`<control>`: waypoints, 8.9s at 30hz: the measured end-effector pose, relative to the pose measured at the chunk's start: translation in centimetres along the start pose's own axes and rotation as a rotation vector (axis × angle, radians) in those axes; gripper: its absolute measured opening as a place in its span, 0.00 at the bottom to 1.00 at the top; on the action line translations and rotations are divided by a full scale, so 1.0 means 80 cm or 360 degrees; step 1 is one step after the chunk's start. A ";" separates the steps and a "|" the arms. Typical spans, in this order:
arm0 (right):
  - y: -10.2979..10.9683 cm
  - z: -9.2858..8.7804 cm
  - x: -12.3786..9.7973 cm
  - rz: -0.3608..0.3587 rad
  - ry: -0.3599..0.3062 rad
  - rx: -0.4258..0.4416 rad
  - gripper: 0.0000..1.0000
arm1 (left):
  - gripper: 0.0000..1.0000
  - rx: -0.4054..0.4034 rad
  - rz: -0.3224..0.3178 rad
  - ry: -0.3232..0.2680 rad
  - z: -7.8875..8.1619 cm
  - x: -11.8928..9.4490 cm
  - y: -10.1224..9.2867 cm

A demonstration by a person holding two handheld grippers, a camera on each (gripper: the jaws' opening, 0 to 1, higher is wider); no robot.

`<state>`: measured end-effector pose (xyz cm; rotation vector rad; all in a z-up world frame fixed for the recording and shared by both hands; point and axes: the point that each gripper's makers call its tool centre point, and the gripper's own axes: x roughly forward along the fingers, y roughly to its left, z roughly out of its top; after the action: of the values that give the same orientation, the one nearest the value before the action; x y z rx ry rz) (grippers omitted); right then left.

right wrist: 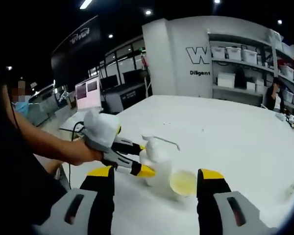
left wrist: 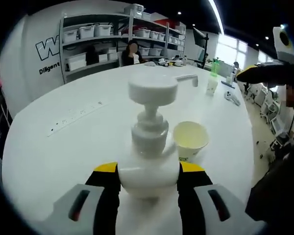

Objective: Hold the bottle steady, press the pump all the way down and release, and repeat the specified number of times to dispense into the cup

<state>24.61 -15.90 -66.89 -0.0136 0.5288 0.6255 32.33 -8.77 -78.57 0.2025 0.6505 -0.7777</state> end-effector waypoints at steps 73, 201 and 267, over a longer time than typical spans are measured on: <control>0.009 0.033 0.120 0.0613 0.1415 -0.1061 0.00 | 0.43 0.0014 -0.0249 0.0054 0.000 0.005 -0.020; 0.010 0.032 0.122 0.0495 0.1602 -0.1034 0.00 | 0.45 -0.0052 -0.0152 0.0065 0.017 0.016 -0.016; 0.009 0.031 0.130 0.0418 0.1650 -0.0986 0.00 | 0.46 -0.0124 -0.0147 0.0070 0.017 0.015 -0.016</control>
<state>32.50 -9.10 -69.58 -0.9054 1.3252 1.0091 32.70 -10.94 -78.18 0.1191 0.7343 -0.8367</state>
